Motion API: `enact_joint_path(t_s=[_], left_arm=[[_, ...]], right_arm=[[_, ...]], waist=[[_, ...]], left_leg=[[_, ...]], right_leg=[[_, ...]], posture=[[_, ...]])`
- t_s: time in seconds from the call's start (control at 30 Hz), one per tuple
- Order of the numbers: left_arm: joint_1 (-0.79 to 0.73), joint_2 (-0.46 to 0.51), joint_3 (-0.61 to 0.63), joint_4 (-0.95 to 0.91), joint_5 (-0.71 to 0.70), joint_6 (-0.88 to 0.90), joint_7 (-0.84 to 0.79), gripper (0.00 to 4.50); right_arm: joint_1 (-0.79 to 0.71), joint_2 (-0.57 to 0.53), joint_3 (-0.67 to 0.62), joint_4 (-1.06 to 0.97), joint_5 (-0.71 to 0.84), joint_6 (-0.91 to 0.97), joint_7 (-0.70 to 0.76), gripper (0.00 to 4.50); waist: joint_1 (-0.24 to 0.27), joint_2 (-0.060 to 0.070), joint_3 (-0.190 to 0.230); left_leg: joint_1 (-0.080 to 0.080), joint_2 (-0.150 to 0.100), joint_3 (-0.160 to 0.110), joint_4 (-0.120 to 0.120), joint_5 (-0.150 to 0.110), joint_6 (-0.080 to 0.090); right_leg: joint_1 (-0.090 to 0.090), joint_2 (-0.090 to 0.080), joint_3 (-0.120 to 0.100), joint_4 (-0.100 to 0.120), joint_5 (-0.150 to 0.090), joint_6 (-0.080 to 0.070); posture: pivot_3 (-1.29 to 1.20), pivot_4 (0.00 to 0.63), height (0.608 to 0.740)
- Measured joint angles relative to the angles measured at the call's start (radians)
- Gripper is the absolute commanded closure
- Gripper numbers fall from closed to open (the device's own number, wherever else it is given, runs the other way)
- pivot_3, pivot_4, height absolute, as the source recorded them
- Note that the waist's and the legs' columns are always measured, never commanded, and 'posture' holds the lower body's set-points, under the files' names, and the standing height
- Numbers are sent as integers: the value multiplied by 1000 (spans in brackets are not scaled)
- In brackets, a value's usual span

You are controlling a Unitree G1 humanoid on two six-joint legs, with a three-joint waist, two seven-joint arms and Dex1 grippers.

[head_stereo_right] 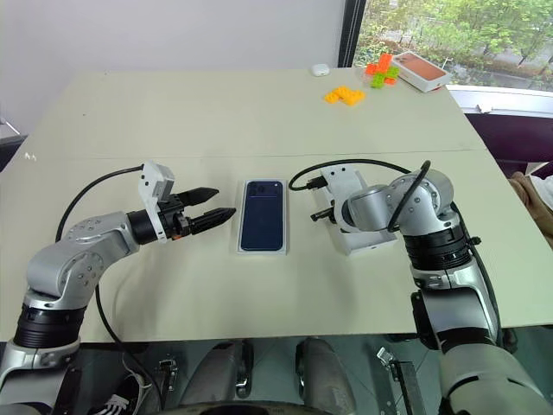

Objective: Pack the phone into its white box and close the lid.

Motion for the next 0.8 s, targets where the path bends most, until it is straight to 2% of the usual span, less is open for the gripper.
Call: enact_joint_path(t_s=[0.3,0.47,0.8], left_arm=[[0,0,0,1,0,5,2,529],[-5,-6,1,5,1,5,3,529],[-25,-8,20,26,-1,12,8,529]], right_arm=[[0,51,-52,15,-49,0,2,4353],[-8,156,-182,58,-81,0,-22,4353],[-122,321,-375,68,-170,-4,88,4353]], waist=[[0,0,0],[0,0,0],[0,1,0]], left_leg=[[0,0,0,0,0,0],[0,0,0,-1,0,0],[-1,0,0,-2,0,0]], right_leg=[[0,0,0,0,0,0],[-1,0,0,0,0,0],[-2,0,0,0,0,0]], posture=[[0,150,740],[0,150,740],[0,150,740]])
